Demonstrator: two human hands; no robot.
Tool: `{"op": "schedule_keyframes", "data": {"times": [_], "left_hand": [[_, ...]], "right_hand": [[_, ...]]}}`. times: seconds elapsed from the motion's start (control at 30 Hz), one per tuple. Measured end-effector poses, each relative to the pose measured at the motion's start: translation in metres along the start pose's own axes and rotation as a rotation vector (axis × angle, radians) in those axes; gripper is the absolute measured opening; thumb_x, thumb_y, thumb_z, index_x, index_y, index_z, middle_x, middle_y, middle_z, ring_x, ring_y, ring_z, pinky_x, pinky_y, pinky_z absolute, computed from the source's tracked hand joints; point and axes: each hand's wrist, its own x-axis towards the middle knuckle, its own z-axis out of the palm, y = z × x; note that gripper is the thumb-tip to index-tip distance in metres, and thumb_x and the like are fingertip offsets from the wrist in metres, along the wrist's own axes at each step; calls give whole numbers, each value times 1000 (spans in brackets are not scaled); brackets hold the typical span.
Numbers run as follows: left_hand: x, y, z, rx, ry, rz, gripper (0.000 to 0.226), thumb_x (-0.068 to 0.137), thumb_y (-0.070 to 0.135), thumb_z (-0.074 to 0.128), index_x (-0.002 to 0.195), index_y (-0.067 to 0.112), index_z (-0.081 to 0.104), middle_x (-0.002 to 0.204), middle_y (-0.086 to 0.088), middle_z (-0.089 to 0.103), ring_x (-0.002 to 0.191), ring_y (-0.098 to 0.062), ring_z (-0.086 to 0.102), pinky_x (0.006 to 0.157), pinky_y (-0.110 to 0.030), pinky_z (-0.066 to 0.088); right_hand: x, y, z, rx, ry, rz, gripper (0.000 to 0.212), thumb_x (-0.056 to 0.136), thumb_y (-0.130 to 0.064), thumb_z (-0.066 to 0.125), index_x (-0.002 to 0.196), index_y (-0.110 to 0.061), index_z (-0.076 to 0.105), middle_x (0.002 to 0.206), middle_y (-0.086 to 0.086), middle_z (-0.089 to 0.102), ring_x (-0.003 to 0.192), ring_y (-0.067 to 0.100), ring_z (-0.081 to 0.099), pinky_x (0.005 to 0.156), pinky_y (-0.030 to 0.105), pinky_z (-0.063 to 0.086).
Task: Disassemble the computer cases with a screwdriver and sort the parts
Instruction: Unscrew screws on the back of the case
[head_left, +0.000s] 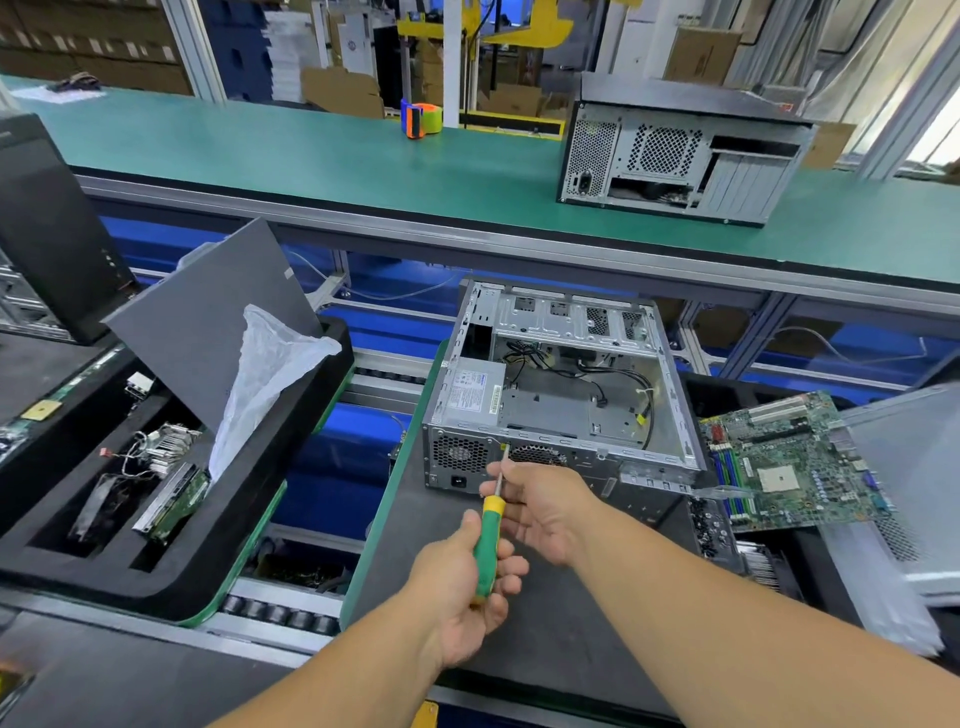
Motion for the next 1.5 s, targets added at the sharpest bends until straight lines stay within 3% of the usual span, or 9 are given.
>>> {"op": "schedule_keyframes", "data": {"times": [0.13,0.23,0.37,0.57,0.8,1.0,1.23,1.4,1.5], "left_hand": [[-3,1,4,-27,-76,-52,65,105,60,43,94,4,74,71,-10,62,51,-14,48,36,-19,28],[-5,2,7,-6,-52,-6,56,95,58,65,109,4,69,69,-11,61,51,-16,52,37,-20,35],[-6,-1,8,23,-55,61,42,87,31,83,116,9,61,70,-9,60,53,-16,56,43,-22,48],[-6,-1,6,49,-38,60,22,96,28,74,101,9,65,67,-7,60,51,-14,55,45,-24,49],[-10,1,7,50,-40,15,53,105,49,51,110,1,74,68,-8,58,54,-16,46,47,-23,37],[-6,-1,5,31,-47,53,34,99,41,68,112,10,67,69,-10,61,53,-17,52,49,-27,47],[-1,-4,5,55,-11,80,23,98,29,71,108,9,64,68,-8,63,53,-14,54,48,-27,49],[-1,-5,5,63,9,63,43,106,45,53,101,8,72,70,-6,66,54,-14,52,46,-25,43],[0,-7,5,44,-8,50,52,107,49,48,102,4,76,71,-8,66,54,-15,52,46,-25,43]], "right_hand": [[2,0,-2,16,9,-21,26,105,-30,57,106,-10,73,83,4,77,68,19,67,63,30,54],[4,0,-1,-7,21,-47,23,103,-29,61,101,-10,72,78,4,75,59,17,65,53,26,50],[8,1,1,6,44,-86,15,100,-22,67,96,-7,68,67,7,71,54,17,60,58,28,48],[14,3,3,-51,96,-105,19,92,-25,76,92,-13,62,64,5,67,53,17,56,49,24,42],[11,-1,-1,-1,19,-2,25,103,-33,59,96,-13,72,71,2,73,62,18,62,62,30,49],[13,-3,6,-25,72,-1,16,97,-29,70,96,-12,71,69,2,73,56,15,60,53,23,46],[18,2,10,28,95,-44,16,92,-26,77,95,-13,68,65,3,70,58,16,62,61,29,49],[13,-7,7,59,28,28,24,102,-29,58,110,-12,72,77,1,76,61,14,64,62,28,46],[12,-8,8,40,57,9,20,103,-26,57,105,-12,72,73,-2,75,57,10,63,57,24,47]]}}
